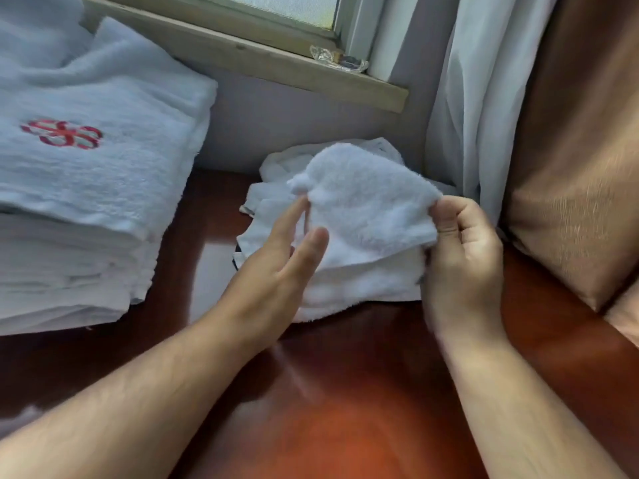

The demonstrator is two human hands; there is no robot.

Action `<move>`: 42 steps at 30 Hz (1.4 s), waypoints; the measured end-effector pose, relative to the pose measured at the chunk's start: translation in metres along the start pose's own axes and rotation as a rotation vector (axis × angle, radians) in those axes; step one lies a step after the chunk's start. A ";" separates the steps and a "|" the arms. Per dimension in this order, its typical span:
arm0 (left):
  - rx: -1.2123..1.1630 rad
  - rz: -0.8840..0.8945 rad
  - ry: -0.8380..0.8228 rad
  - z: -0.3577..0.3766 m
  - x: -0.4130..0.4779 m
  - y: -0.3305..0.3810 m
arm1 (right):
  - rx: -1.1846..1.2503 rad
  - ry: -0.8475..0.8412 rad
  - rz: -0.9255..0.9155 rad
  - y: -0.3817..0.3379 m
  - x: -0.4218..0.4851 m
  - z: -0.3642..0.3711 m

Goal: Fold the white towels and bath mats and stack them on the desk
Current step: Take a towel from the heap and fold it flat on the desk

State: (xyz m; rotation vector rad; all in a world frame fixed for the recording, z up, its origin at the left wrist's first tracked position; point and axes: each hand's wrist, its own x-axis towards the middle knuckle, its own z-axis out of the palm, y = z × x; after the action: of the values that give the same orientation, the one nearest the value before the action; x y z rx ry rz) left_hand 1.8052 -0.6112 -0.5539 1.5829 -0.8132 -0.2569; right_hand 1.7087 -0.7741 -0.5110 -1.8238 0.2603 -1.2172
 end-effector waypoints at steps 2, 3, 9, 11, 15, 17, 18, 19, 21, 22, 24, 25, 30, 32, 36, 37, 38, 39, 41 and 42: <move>-0.147 0.028 -0.060 -0.002 0.001 0.004 | 0.337 -0.114 0.300 -0.002 -0.008 0.005; -0.196 0.044 -0.078 -0.004 0.002 0.005 | 0.387 -0.158 0.399 -0.001 -0.011 0.009; -0.305 0.022 0.059 -0.005 0.007 -0.001 | 0.178 -0.243 0.392 0.025 -0.009 0.011; -0.351 0.007 0.103 -0.007 0.007 -0.004 | 0.097 -0.260 0.283 0.032 -0.006 0.002; -0.413 -0.047 0.170 -0.013 0.005 -0.006 | 0.130 -0.481 0.135 0.030 -0.008 -0.010; -0.414 -0.088 0.207 -0.015 0.001 -0.004 | -0.019 -0.458 0.112 0.025 -0.017 -0.007; -0.397 -0.109 0.217 -0.016 -0.003 -0.001 | -0.077 -0.436 0.120 0.022 -0.023 -0.003; -0.376 -0.131 0.220 -0.017 -0.010 0.002 | -0.114 -0.425 0.134 0.019 -0.030 0.000; -0.342 -0.204 0.190 -0.021 -0.028 0.012 | -0.154 -0.435 0.184 0.012 -0.040 0.004; -0.336 -0.247 0.170 -0.026 -0.038 0.018 | -0.164 -0.445 0.204 0.006 -0.043 0.003; -0.347 -0.315 0.168 -0.041 -0.045 0.042 | -0.155 -0.429 0.210 -0.012 -0.041 -0.004; -0.345 -0.335 0.175 -0.052 -0.048 0.056 | -0.149 -0.402 0.196 -0.025 -0.037 -0.008; -0.009 -0.048 0.201 -0.092 -0.080 0.132 | 0.053 -0.148 0.184 -0.105 0.003 -0.020; 0.060 0.028 0.257 -0.107 -0.098 0.160 | 0.094 -0.090 0.145 -0.144 0.021 -0.024; 0.026 0.123 0.268 -0.127 -0.122 0.218 | 0.024 -0.082 -0.024 -0.210 0.037 -0.037; 0.026 0.127 0.272 -0.131 -0.127 0.228 | -0.008 -0.086 -0.069 -0.222 0.037 -0.040; 0.044 0.119 0.279 -0.134 -0.133 0.237 | -0.051 -0.083 -0.112 -0.233 0.036 -0.043; 0.071 0.118 0.292 -0.137 -0.139 0.244 | -0.091 -0.068 -0.141 -0.242 0.034 -0.045; 0.128 0.148 0.345 -0.140 -0.149 0.258 | -0.140 -0.056 -0.162 -0.258 0.026 -0.051; 0.146 0.169 0.376 -0.141 -0.154 0.264 | -0.141 -0.078 -0.167 -0.265 0.021 -0.054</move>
State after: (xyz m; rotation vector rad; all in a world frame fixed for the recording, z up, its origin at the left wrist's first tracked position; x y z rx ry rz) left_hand 1.6854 -0.3987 -0.3220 1.6213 -0.6754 0.2224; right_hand 1.5982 -0.6653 -0.2879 -2.0441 0.1561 -1.2654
